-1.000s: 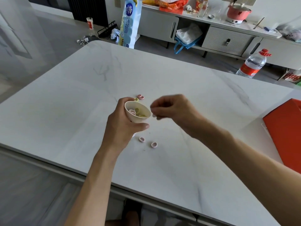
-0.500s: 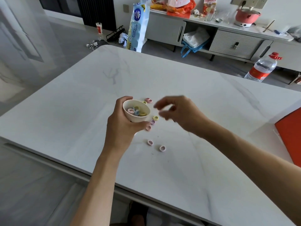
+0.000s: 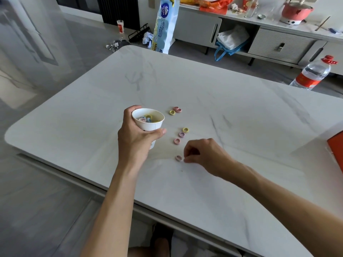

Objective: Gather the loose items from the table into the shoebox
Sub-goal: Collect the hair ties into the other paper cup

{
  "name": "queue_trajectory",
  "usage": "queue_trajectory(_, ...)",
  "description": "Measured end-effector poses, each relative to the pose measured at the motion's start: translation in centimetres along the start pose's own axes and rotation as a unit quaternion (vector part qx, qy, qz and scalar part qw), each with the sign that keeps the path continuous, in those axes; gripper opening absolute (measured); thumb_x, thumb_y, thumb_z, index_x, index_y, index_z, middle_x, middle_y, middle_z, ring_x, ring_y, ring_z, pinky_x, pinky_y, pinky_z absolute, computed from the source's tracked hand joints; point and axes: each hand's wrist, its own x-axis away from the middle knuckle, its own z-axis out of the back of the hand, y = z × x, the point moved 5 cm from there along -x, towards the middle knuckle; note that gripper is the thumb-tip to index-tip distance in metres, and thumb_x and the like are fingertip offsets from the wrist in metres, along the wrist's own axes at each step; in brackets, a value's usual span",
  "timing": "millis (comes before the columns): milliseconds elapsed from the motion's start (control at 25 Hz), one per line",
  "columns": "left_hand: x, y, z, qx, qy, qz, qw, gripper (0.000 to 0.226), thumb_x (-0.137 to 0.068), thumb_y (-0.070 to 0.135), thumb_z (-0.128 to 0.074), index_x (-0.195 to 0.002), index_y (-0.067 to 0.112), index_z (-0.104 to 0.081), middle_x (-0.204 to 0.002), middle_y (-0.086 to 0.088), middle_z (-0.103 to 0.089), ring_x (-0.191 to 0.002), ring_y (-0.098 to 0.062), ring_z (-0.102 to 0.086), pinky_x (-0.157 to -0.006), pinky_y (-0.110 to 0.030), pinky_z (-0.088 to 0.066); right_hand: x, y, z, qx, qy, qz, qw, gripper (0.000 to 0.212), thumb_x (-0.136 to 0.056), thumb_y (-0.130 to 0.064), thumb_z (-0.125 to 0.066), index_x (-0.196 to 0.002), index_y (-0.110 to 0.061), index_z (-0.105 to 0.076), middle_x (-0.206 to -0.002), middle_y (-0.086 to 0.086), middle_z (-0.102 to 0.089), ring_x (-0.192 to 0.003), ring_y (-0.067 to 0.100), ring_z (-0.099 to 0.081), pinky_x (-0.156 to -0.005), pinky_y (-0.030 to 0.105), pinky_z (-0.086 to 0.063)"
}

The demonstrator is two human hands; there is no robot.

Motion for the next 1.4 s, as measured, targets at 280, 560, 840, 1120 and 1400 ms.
queue_trajectory(280, 0.2, 0.2, -0.7, 0.003, -0.020, 0.001, 1.000, 0.073, -0.057, 0.024, -0.092, -0.117, 0.036, -0.051, -0.097, 0.024, -0.063, -0.087, 0.012, -0.057, -0.068, -0.008, -0.046, 0.8, 5.4, 2.8, -0.069, 0.066, -0.150, 0.984, 0.015, -0.081, -0.020, -0.076, -0.092, -0.023, -0.067, -0.074, -0.005, -0.069, -0.052, 0.001, -0.056, -0.053, 0.016, -0.044)
queue_trajectory(560, 0.4, 0.2, -1.2, 0.007, -0.025, 0.008, 1.000, 0.073, -0.057, 0.024, -0.092, -0.117, 0.035, -0.052, -0.102, 0.023, -0.063, -0.092, 0.006, -0.059, -0.079, -0.022, -0.050, 1.0, 5.1, 1.3, 0.084, 0.086, -0.144, 0.982, 0.012, -0.080, -0.024, -0.077, -0.083, -0.017, -0.067, -0.090, 0.000, -0.057, -0.082, 0.019, -0.056, -0.065, 0.028, -0.041)
queue_trajectory(840, 0.5, 0.0, -1.0, 0.005, -0.033, 0.013, 0.999, 0.071, -0.058, 0.024, -0.092, -0.116, 0.034, -0.052, -0.103, 0.018, -0.064, -0.092, 0.003, -0.060, -0.076, -0.022, -0.049, 0.8, 2.3, 0.5, 0.019, 0.003, -0.124, 0.992, 0.006, -0.075, -0.014, -0.070, -0.073, -0.018, -0.067, -0.065, -0.004, -0.065, -0.056, 0.012, -0.059, -0.048, 0.019, -0.044)
queue_trajectory(1120, 0.4, 0.0, -0.8, 0.001, -0.031, 0.007, 1.000, 0.069, -0.058, 0.025, -0.091, -0.114, 0.036, -0.052, -0.101, 0.021, -0.064, -0.090, 0.009, -0.059, -0.067, -0.006, -0.044, -1.6, -1.4, -2.3, 0.086, -0.020, -0.006, 0.996, 0.004, -0.085, -0.020, -0.068, -0.090, -0.019, -0.069, -0.083, -0.002, -0.068, -0.075, 0.014, -0.059, -0.060, 0.020, -0.042)
queue_trajectory(1400, 0.7, 0.1, -1.0, 0.007, -0.045, 0.017, 0.999, 0.070, -0.055, 0.022, -0.092, -0.111, 0.037, -0.052, -0.094, 0.022, -0.064, -0.084, 0.011, -0.058, -0.061, -0.004, -0.042, -2.9, -3.7, 5.0, -0.189, 0.121, -0.014, 0.974, 0.008, -0.081, -0.017, -0.073, -0.075, -0.013, -0.072, -0.060, -0.004, -0.068, -0.051, 0.004, -0.059, -0.053, 0.015, -0.044)
